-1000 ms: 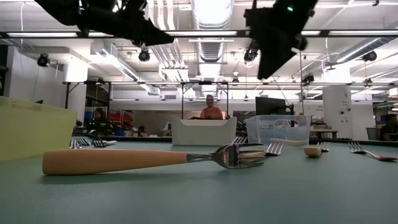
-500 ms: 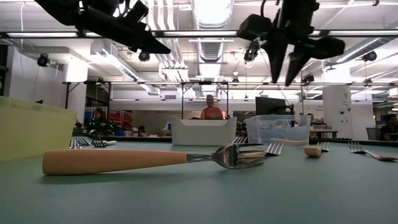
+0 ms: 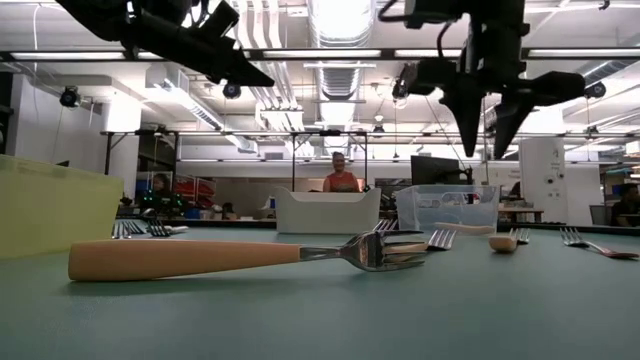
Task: Sort silverware by color (type)
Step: Put the light orange fork into the transparent bin
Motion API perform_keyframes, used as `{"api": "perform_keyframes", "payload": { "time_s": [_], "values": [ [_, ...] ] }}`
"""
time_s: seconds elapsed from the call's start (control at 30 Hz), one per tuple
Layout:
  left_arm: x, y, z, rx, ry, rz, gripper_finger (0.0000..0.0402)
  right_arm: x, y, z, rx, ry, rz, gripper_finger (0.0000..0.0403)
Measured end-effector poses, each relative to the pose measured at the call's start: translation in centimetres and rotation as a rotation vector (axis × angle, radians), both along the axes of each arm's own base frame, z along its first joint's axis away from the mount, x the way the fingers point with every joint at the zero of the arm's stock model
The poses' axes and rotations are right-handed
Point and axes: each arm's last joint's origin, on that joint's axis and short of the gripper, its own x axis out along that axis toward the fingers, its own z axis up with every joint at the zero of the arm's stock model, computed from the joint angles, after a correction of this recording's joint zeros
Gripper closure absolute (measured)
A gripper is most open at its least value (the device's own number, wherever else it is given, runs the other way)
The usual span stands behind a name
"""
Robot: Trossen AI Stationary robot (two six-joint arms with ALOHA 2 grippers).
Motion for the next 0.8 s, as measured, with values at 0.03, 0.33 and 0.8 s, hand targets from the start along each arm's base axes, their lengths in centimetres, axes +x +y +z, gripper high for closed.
{"api": "perform_keyframes", "payload": {
  "time_s": [0.03,0.33,0.8],
  "values": [
    [0.0,0.0,0.0,0.003,0.005,-0.001,0.0302,-0.2,-0.1,-0.2,0.001,-0.001,-0.012,0.0251],
    [-0.1,0.0,-0.3,0.021,0.047,0.009,0.0302,-2.1,-1.0,-2.4,0.03,-0.063,-0.113,0.0245],
    [-0.3,0.4,-0.5,0.063,0.092,0.139,0.0302,-2.8,-1.3,-5.3,0.04,-0.063,-0.201,0.0245]
  ]
}}
